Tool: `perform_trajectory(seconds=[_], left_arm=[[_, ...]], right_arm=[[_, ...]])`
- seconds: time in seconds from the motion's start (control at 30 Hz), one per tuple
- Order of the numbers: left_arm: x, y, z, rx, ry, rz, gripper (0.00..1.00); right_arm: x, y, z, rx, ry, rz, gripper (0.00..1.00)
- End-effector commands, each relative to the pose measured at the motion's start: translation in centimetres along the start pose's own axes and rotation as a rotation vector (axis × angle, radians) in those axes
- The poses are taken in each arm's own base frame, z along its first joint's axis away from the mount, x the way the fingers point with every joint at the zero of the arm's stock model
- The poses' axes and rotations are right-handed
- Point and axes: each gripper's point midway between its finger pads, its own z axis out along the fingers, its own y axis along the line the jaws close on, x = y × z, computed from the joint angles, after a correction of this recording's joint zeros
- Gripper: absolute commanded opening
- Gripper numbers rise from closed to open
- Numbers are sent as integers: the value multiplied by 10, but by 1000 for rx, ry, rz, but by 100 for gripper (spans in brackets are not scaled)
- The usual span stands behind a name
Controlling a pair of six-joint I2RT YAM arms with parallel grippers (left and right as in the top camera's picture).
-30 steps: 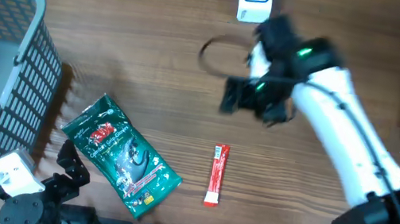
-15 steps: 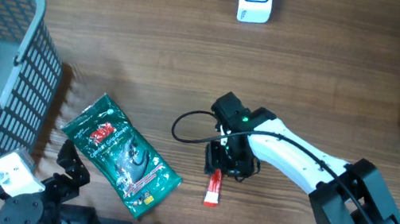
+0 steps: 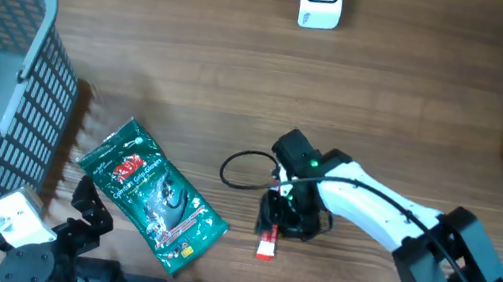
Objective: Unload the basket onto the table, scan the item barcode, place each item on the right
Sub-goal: 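Reach the right gripper to the red stick packet and grasp it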
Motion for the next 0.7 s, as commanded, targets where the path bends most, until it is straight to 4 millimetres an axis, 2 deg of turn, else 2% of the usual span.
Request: perform_trajectory(seconds=[0.0,0.07,0.1,0.23,0.33,0.37,0.43,0.5,0.57,0.67], left_arm=[[-1,-2,-1,15,-5,-10,100],[0,-2,-1,14,-5,-10,100],[0,-2,-1,14,-5,-10,100],[0,-2,-1,14,-4,-10,100],[-1,-2,-1,15,-5,-10,100],[0,-2,-1,14,-5,-10,100],[0,-2,-1,14,-5,-10,100],[0,-2,-1,14,-5,-10,100],[0,-2,-1,14,-5,-10,100],[0,-2,-1,14,-5,-10,100]], right_arm=[[12,-8,20,-49,31,12,54],[16,-16,28,-48,30,58,39],[19,-21,33,-43,31,83,27],[25,-45,42,31,9,190,4],[10,-35,40,-9,-48,168,4],[-2,-24,34,-43,-96,129,4],[-14,-11,19,-68,-160,68,4],[-25,11,-10,-114,-265,-47,4],[-28,28,-38,-156,-357,-164,4],[-21,48,-80,-200,-496,-348,4]])
